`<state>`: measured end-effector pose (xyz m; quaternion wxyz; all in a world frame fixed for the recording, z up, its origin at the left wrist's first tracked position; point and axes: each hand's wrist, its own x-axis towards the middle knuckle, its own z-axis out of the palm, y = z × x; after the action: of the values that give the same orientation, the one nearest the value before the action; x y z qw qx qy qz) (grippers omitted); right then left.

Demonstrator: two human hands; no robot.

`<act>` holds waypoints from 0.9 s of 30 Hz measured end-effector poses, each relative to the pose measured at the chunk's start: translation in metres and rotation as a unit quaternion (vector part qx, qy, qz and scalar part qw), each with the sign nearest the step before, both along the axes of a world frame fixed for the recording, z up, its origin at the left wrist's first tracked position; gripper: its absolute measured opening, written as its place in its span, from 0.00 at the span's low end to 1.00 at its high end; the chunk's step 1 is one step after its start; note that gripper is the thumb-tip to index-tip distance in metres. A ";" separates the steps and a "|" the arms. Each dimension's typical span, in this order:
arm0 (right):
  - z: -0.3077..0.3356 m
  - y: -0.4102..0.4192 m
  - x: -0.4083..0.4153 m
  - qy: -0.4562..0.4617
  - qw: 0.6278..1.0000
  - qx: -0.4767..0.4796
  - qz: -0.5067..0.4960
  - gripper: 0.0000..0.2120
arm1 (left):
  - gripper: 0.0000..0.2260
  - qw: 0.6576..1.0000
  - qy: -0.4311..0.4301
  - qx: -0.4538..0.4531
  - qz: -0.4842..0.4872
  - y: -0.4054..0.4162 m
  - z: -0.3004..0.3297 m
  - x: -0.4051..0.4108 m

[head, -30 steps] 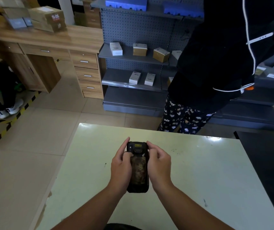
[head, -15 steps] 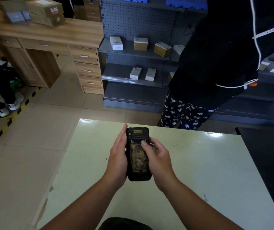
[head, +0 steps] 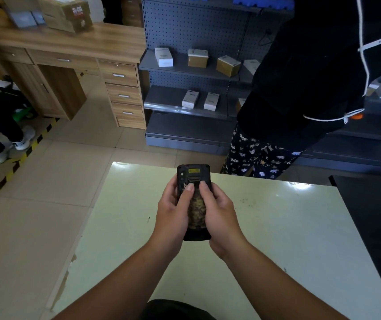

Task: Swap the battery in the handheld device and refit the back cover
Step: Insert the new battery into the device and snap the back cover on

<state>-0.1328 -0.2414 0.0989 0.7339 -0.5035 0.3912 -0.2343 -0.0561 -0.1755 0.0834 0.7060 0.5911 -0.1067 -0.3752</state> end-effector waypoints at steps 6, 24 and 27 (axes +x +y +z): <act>0.002 0.003 -0.001 -0.005 1.000 -0.021 -0.022 0.08 | 0.13 1.000 -0.006 -0.015 -0.004 0.000 0.001 0.000; 0.027 -0.019 -0.010 0.050 0.988 -0.128 -0.062 0.14 | 0.14 0.991 -0.136 0.013 -0.008 0.002 0.022 -0.001; 0.023 -0.017 -0.010 0.072 0.987 -0.120 -0.076 0.18 | 0.14 0.992 -0.126 0.023 0.005 0.001 0.021 -0.004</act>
<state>-0.1424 -0.2581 0.1216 0.6182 -0.5725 0.4488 -0.2977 -0.0599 -0.1742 0.1048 0.6750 0.6505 -0.1833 -0.2961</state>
